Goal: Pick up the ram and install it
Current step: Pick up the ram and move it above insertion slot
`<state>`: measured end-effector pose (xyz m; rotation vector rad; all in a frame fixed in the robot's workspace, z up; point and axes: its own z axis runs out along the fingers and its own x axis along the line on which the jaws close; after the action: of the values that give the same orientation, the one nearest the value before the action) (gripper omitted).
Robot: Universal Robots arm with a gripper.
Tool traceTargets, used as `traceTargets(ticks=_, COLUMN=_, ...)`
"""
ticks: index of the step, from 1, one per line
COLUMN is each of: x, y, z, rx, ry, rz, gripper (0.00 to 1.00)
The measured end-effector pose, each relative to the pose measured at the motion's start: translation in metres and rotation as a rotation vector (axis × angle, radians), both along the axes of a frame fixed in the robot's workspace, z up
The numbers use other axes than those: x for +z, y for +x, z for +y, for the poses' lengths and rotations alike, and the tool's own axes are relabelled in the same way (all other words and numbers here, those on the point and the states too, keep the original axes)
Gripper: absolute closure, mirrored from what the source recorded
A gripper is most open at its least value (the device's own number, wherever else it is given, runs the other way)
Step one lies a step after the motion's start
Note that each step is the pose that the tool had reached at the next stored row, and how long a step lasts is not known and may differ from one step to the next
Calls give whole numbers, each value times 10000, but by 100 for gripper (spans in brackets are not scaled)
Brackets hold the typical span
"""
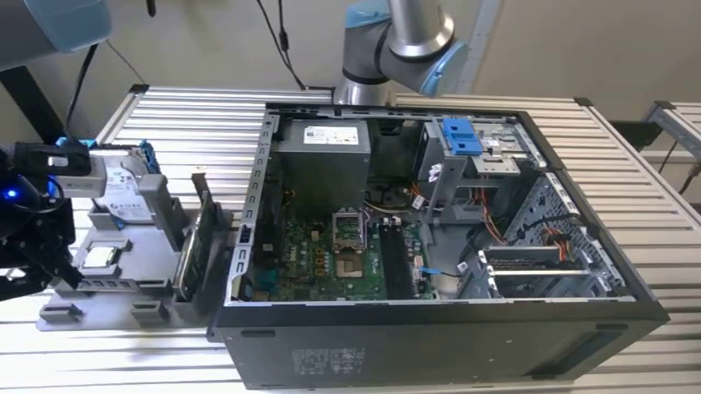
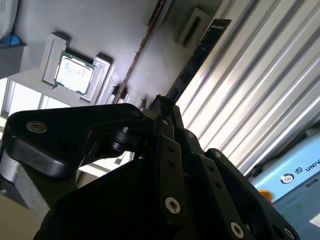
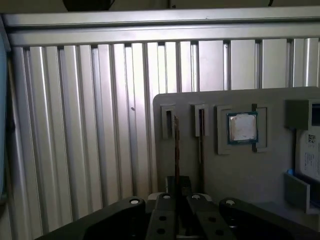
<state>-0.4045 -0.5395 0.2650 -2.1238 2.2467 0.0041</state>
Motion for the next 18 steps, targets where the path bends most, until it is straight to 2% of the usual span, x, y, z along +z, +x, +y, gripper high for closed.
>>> traceTargets(ticks=18, x=264, y=0, z=0, rx=0, ry=0, rz=-1, gripper=86)
